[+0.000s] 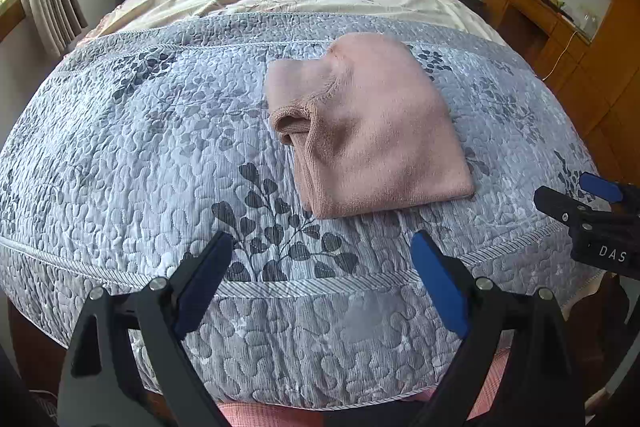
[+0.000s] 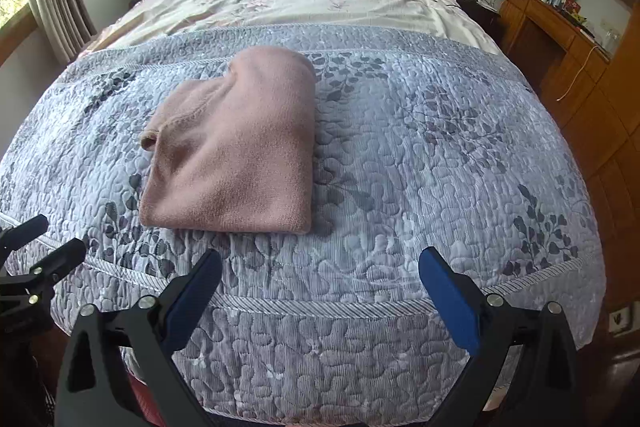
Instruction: Fold small clothes
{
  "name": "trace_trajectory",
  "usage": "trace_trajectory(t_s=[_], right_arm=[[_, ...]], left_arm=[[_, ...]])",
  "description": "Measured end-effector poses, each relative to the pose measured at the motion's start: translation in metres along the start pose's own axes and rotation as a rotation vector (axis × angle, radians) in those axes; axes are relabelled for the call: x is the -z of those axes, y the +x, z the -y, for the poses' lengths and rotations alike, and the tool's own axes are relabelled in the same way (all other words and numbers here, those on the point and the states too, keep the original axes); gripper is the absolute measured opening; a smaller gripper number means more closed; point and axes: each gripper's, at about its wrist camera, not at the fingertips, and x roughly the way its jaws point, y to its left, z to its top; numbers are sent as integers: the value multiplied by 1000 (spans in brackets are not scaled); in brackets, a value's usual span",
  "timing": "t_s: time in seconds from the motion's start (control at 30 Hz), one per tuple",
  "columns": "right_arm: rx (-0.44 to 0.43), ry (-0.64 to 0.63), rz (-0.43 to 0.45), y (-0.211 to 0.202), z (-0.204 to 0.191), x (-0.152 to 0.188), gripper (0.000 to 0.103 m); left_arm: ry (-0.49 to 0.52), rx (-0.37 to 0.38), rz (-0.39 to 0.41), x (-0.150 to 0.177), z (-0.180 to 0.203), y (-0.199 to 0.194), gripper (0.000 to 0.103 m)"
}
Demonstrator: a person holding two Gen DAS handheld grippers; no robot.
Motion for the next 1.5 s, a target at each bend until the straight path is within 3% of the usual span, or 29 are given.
trace_trajectory(t_s=[0.37, 1.5], right_arm=[[-48, 5, -10, 7, -1, -1, 99], [-25, 52, -52, 36, 12, -3, 99]], left_arm=[[-8, -1, -13, 1, 0, 5, 90], [9, -8, -19, 1, 4, 14, 90]])
